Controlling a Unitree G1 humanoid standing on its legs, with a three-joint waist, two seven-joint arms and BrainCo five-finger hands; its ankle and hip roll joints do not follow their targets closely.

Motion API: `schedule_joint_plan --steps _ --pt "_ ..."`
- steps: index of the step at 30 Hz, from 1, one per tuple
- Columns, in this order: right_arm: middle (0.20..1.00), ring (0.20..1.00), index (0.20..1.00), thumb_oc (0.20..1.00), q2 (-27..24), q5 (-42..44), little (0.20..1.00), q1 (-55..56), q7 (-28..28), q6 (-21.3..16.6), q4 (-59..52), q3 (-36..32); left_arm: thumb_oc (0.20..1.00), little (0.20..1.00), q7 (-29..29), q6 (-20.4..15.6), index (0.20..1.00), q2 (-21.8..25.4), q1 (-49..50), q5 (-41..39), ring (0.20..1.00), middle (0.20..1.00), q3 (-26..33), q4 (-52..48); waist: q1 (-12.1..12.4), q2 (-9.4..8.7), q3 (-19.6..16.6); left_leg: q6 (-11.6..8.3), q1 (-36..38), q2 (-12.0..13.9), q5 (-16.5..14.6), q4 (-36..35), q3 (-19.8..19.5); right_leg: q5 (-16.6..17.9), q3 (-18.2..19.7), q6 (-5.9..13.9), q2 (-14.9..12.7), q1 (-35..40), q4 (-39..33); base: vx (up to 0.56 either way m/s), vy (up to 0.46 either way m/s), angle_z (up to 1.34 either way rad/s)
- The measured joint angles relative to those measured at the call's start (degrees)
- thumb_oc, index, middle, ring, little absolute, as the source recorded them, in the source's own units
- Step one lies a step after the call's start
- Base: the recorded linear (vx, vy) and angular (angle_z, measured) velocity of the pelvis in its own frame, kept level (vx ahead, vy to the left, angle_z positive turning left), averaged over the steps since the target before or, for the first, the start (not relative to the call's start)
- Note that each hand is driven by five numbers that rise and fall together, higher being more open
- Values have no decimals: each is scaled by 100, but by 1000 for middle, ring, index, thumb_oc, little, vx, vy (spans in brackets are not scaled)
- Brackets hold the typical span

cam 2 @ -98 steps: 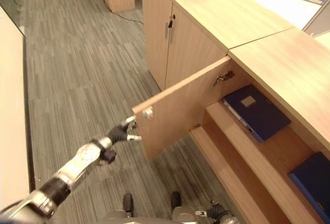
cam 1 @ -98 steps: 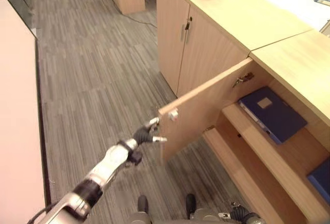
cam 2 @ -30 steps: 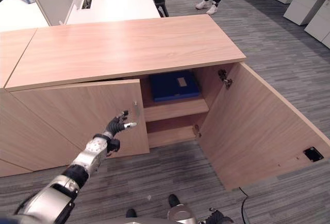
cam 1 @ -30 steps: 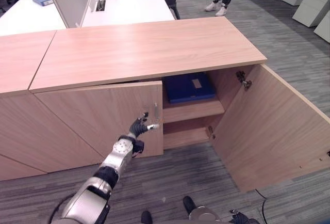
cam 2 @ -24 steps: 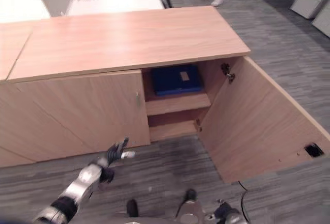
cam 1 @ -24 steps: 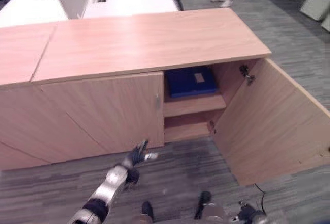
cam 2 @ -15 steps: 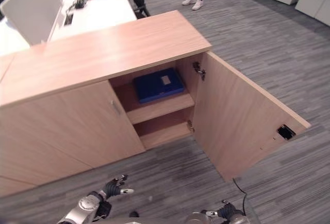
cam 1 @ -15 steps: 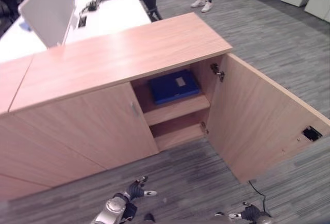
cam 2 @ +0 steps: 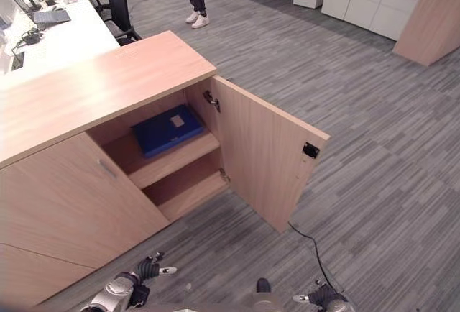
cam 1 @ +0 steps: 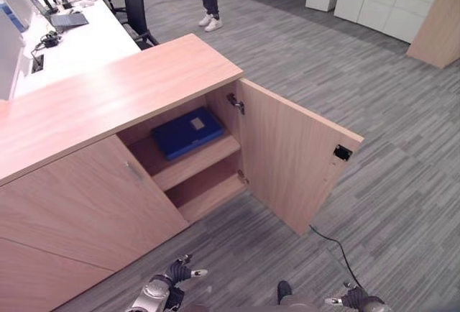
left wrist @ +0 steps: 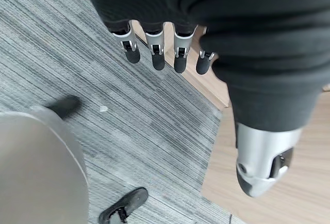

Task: Put the empty folder in the office cabinet

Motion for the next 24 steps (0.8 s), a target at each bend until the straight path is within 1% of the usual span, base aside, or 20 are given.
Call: schedule_joint_plan --steps 1,2,3,5,6,8,9,11,12,13,16,18,21,24 --pt "1000 1000 1000 1000 -37 0 1000 -5 2 -1 10 -3 1000 1000 -6 6 1000 -17 38 0 1000 1000 1 1 7 102 -25 161 27 22 -105 -6 66 64 20 37 95 17 -46 132 44 -52" --pt "1000 1000 1000 1000 11 5 1000 -53 -18 -7 104 -48 1000 1000 -8 6 1000 -16 139 1 1000 1000 90 49 77 232 -50 317 138 78 -82 -94 159 139 128 101 212 141 -151 84 32 -50" --pt "1000 1000 1000 1000 28 8 1000 -36 6 -22 104 -59 1000 1000 -4 8 1000 -4 212 2 1000 1000 167 65 104 256 -103 378 126 86 -124 -89 215 132 126 134 199 170 -162 118 47 -42" --pt "1000 1000 1000 1000 11 30 1000 -34 48 -14 108 -260 1000 1000 -12 -13 1000 73 285 5 1000 1000 236 56 104 165 -158 383 148 50 -117 -230 258 116 33 178 159 92 164 70 46 -4" --pt "1000 1000 1000 1000 -139 241 1000 -202 59 6 118 -596 1000 1000 -65 -1 1000 231 396 10 1000 1000 225 66 81 52 -198 432 155 9 -60 -353 276 8 54 259 139 175 -24 50 49 2" --pt "1000 1000 1000 1000 -539 281 1000 -524 38 8 126 -688 1000 1000 -89 7 1000 339 530 11 1000 1000 234 73 79 106 -195 458 279 5 44 -351 315 130 66 298 131 337 -249 48 47 -6" --pt "1000 1000 1000 1000 -779 322 1000 -651 -53 -46 93 -722 1000 1000 -88 11 1000 354 590 12 1000 1000 234 73 91 131 -204 465 312 15 47 -352 345 134 68 307 137 393 -250 55 60 -6" --pt "1000 1000 1000 1000 -1026 470 1000 -916 -48 -37 109 -790 1000 1000 -103 6 1000 353 611 13 1000 1000 235 64 140 204 -240 456 349 18 31 -353 360 108 55 283 143 432 -250 31 40 -1" --pt "1000 1000 1000 1000 -1361 501 1000 -1343 -81 -33 95 -809 1000 1000 -130 7 1000 332 615 12 1000 1000 229 60 124 326 -260 454 351 17 30 -351 368 119 47 307 149 427 -250 30 34 4" --pt "1000 1000 1000 1000 -1536 534 1000 -1595 -162 -96 64 -836 1000 1000 -129 -4 1000 324 588 11 1000 1000 237 13 161 360 -271 424 360 27 48 -351 360 122 21 321 149 455 -251 42 56 6" --pt "1000 1000 1000 1000 -1824 684 1000 -2361 -175 -81 105 -772 1000 1000 -162 -11 1000 282 596 11 1000 1000 219 -45 177 387 -286 380 362 26 63 -350 352 127 -24 317 162 467 -250 39 42 4" --pt "1000 1000 1000 1000 -1948 686 1000 -2655 -235 -130 78 -712 1000 1000 -187 -12 1000 258 589 10 1000 1000 219 -62 237 355 -310 353 421 21 82 -343 351 142 -37 307 163 488 -251 0 0 0" --pt "1000 1000 1000 1000 -1992 708 1000 -2915 -249 -113 97 -576 1000 1000 -190 -17 1000 260 618 10 1000 1000 202 -56 341 331 -329 355 403 18 79 -351 323 124 -79 327 160 497 -250 10 9 4" --pt "1000 1000 1000 1000 -2012 905 1000 -3273 -262 -121 96 -522 1000 1000 -194 -12 1000 260 656 9 1000 1000 168 -59 335 313 -347 348 353 17 90 -350 264 126 -109 331 160 473 -249 8 10 7"
